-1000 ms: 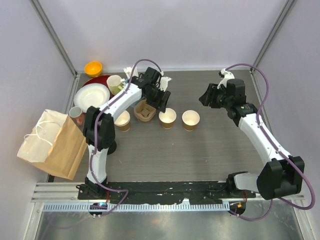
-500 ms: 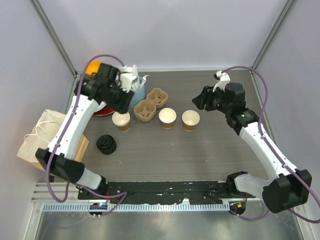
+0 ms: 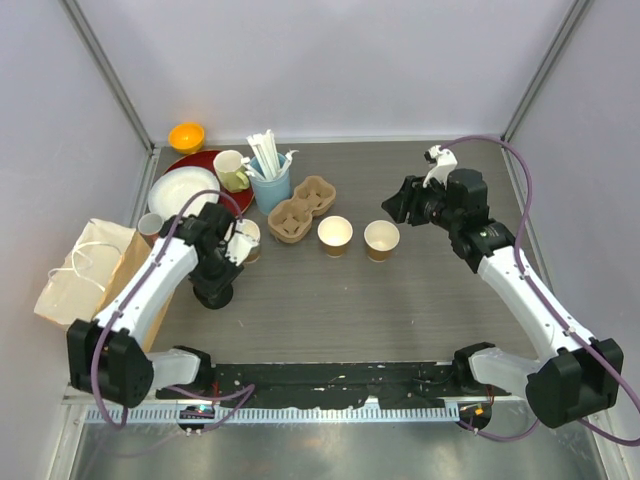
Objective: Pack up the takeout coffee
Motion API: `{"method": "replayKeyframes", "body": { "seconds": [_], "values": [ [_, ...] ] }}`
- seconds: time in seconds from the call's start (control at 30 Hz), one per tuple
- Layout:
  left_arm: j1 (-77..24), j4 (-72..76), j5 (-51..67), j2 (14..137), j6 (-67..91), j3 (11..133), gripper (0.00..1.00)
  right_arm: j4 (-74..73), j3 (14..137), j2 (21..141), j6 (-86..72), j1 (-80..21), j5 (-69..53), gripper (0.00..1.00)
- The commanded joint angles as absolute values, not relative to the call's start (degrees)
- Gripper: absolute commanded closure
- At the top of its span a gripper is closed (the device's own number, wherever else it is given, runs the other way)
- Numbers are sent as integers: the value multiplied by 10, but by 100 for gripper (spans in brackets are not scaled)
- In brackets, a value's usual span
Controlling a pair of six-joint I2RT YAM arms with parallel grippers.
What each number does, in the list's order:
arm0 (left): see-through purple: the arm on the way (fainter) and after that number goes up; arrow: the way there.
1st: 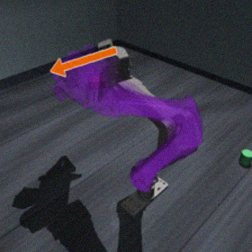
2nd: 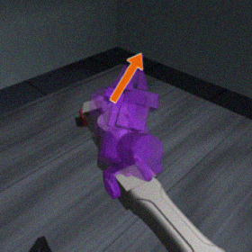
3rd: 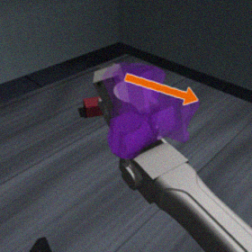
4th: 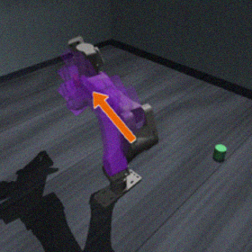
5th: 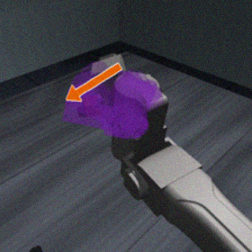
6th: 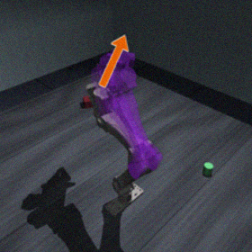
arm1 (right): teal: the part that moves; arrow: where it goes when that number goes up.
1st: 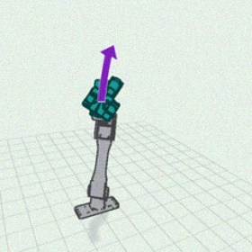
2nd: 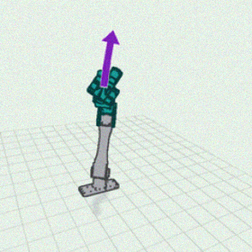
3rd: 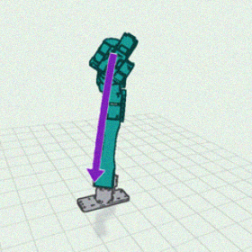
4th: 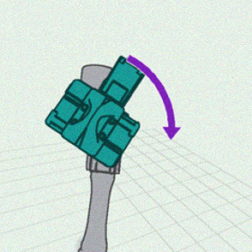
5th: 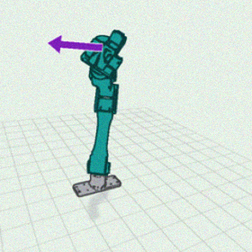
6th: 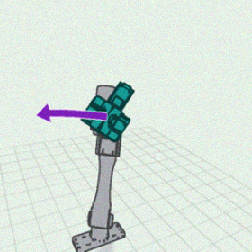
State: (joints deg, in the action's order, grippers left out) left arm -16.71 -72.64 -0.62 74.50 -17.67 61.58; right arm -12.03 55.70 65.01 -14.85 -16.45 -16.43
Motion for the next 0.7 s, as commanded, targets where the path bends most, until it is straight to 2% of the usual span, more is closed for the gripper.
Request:
{"method": "replayKeyframes", "body": {
  "seconds": [0.0, 0.13, 0.3, 0.47, 0.5, 0.53, 0.57, 0.67],
  "values": [
    [-162, -692, -19, 667, -327, 591, 64, -93, 562, 628, -136, -169, -171, 47],
    [-142, -717, 30, 636, -477, 589, 61, -93, 560, 628, -132, -169, -171, 47],
    [-117, -814, 126, 673, -659, 612, 58, -93, 561, 628, -128, -170, -173, 46],
    [-77, -835, 102, 703, -808, 623, 58, -91, 556, 624, -128, -170, -177, 46],
    [-56, -843, 102, 714, -837, 624, 58, -90, 554, 622, -129, -170, -177, 46],
    [-47, -852, 102, 720, -866, 623, 64, -88, 551, 621, -127, -170, -176, 46],
    [-36, -862, 98, 724, -932, 621, 66, -87, 550, 616, -128, -170, -177, 46],
    [-14, -848, 106, 734, -954, 615, 67, -84, 547, 611, -127, -170, -178, 46]
  ]
}}
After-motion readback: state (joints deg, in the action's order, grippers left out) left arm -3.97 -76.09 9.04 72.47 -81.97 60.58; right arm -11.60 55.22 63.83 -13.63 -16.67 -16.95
